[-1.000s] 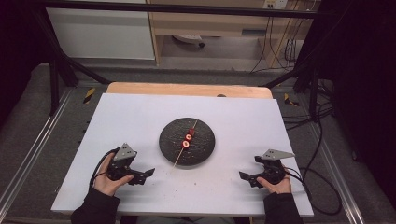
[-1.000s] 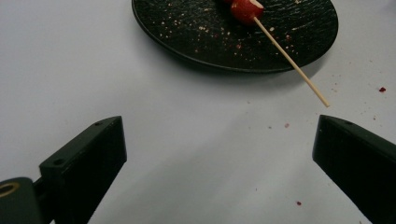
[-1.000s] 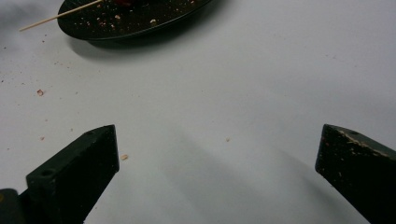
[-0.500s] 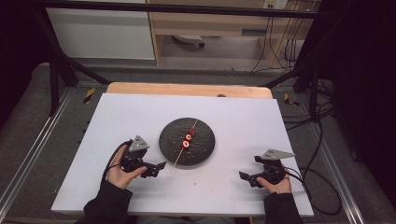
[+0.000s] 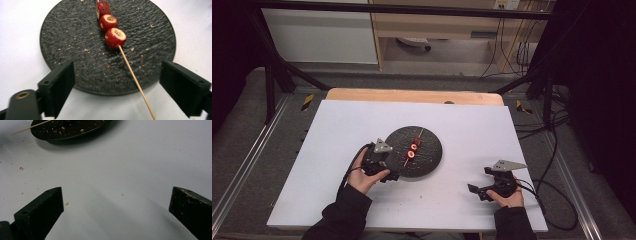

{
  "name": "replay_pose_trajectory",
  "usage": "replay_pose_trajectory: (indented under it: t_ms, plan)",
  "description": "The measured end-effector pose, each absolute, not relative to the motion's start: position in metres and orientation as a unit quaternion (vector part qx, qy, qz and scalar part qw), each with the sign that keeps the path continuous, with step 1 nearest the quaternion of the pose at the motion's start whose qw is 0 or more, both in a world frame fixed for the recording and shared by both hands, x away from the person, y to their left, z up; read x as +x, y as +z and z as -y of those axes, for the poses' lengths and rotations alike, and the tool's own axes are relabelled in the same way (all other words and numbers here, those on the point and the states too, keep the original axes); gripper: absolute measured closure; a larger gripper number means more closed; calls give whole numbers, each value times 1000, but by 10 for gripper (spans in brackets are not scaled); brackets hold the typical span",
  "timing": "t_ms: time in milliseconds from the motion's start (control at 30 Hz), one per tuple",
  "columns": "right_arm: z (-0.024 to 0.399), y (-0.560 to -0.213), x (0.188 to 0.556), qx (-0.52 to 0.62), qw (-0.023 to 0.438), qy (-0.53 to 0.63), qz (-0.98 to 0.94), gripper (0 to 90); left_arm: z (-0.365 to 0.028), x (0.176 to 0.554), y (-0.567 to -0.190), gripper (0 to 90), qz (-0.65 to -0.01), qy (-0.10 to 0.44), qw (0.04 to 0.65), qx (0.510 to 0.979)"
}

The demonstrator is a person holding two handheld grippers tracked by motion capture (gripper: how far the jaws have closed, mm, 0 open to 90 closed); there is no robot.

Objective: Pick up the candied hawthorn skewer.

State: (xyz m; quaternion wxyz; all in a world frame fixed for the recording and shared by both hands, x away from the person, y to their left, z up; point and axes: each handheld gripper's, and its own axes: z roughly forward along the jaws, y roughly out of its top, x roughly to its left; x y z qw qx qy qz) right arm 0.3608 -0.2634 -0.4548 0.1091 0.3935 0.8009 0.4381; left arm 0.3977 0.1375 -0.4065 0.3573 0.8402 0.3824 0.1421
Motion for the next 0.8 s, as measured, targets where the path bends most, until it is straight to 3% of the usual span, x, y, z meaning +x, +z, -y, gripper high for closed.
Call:
replay_pose_trajectory:
  t_ms: [467, 800]
  plan:
    - [263, -455, 361, 395, 107, 439, -800, 5, -113, 413, -421, 404, -412, 134, 327, 840]
    - [263, -455, 361, 394, 107, 441, -799, 5, -102, 414, -426, 644, -415, 141, 299, 848]
